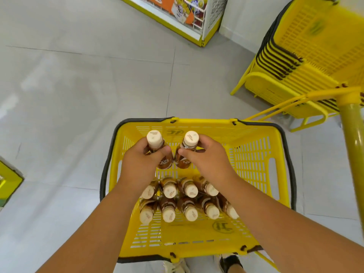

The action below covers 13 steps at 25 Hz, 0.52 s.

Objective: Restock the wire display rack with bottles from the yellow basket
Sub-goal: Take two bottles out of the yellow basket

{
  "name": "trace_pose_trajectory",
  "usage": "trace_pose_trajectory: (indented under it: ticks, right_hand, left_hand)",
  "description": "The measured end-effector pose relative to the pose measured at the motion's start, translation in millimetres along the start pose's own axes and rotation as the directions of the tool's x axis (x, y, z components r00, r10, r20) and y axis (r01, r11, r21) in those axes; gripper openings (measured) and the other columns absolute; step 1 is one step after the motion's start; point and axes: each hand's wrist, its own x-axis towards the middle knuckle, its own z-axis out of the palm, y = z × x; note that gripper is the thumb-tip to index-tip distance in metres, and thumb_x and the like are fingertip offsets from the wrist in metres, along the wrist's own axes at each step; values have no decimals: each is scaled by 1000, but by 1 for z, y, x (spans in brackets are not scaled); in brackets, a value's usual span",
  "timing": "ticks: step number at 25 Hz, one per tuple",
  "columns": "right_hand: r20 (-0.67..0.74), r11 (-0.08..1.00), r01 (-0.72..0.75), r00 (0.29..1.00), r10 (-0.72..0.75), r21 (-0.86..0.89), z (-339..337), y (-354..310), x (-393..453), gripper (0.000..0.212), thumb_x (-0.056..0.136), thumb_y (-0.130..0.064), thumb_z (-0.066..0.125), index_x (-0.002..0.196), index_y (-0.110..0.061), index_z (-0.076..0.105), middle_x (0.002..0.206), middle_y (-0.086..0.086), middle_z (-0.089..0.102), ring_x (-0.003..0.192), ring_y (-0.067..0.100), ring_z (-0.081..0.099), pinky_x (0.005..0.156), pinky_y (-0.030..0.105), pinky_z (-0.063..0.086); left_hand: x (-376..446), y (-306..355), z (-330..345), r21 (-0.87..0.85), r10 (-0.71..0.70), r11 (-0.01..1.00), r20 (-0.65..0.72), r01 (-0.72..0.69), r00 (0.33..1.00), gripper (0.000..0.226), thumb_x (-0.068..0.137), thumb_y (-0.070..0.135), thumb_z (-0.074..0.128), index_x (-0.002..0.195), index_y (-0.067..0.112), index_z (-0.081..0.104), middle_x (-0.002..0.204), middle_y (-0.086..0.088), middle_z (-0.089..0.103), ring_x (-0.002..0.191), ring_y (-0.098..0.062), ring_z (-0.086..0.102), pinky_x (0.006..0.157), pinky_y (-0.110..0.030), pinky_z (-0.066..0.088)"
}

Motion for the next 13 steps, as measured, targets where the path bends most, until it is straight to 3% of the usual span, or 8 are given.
trace_pose_trajectory:
  ticks: [5,10,13]
  right_hand:
    - [-63,988,130,990,-125,88,-54,-89,-53,33,79,-27,87,110,-30,75,107,-13,77,104,14,70,95,37,57]
    - [-96,943,307,950,-296,132,-114,-223,-145,32,81,-27,86,110,-32,76,109,-12,76,105,6,67,86,20,48]
    - [-89,902,411,911,-402,131,-143,-300,-203,31,82,-26,85,112,-30,75,110,-11,76,109,7,68,92,27,52]
  left_hand:
    - [-51,92,-43,-105,90,990,-1,-90,996,21,80,30,83,97,35,73,92,16,75,85,8,67,74,-17,46]
    - [-143,219,-109,-230,257,940,-13,-253,966,21,84,22,79,91,40,73,96,17,76,92,2,69,79,-15,51]
    - [-205,286,-153,-252,346,905,-32,-343,938,22,87,20,75,98,38,72,101,15,75,97,1,68,81,-16,51]
